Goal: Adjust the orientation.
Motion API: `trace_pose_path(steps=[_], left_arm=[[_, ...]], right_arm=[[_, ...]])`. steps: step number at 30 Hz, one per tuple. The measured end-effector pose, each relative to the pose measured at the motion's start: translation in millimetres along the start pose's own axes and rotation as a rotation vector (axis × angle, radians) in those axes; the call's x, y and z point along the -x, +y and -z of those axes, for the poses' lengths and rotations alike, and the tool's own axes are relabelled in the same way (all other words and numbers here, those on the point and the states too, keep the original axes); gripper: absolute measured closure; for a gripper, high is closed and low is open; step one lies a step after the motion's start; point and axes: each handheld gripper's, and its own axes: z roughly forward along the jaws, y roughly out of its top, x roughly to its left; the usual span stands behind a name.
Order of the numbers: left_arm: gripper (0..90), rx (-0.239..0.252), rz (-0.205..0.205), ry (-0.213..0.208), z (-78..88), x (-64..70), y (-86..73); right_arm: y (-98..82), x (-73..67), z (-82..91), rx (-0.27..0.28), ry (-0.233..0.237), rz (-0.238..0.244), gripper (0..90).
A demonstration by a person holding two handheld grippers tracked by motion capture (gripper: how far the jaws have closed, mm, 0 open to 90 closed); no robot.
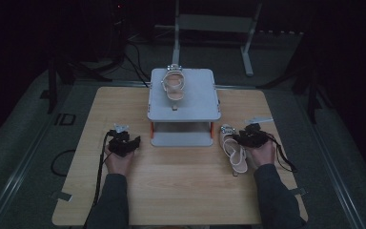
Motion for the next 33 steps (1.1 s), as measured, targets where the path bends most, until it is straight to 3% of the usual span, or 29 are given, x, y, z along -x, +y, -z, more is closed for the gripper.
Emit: trace_pose_path(steps=[4, 7, 11, 15, 19, 21, 28, 33], left_arm=[[48.1, 0.002, 0.000, 0.001, -0.1, 0.2, 0.0], [48.1, 0.002, 0.000, 0.003, -0.2, 0.4, 0.0], [48.1, 0.000, -0.004, 0.004, -0.1, 0.6, 0.0], [48.1, 0.001, -0.001, 0.003, -0.1, 0.5, 0.0], [48.1, 0.000, 0.001, -0.003, 0.2, -0.4, -0.1], [48.1, 0.003, 0.006, -0.006, 0.2, -1.0, -0.2], [48.1, 0.006, 0.013, -0.011, 0.4, -1.6, -0.4], [48.1, 0.006, 0.014, -0.012, 0.5, -1.5, -0.5]], right_arm=[[-1.8, 1.7, 9.1, 0.034, -0.011, -0.043, 50.2], [-4.4, -4.5, 25.8, 0.075, -0.025, -0.064, 47.1], [-9.5, -16.9, 42.5, 0.108, -0.035, -0.057, 44.3], [-12.2, -26.2, 49.1, 0.106, -0.044, -0.039, 43.7], [-14.1, -35.7, 43.0, 0.037, -0.099, -0.010, 44.2], [-14.5, -36.0, 40.4, 0.028, -0.108, -0.014, 44.3], [-16.6, -31.5, 28.7, -0.038, -0.135, -0.077, 51.5], [-18.3, -30.2, 27.5, -0.072, -0.115, -0.142, 59.3]])
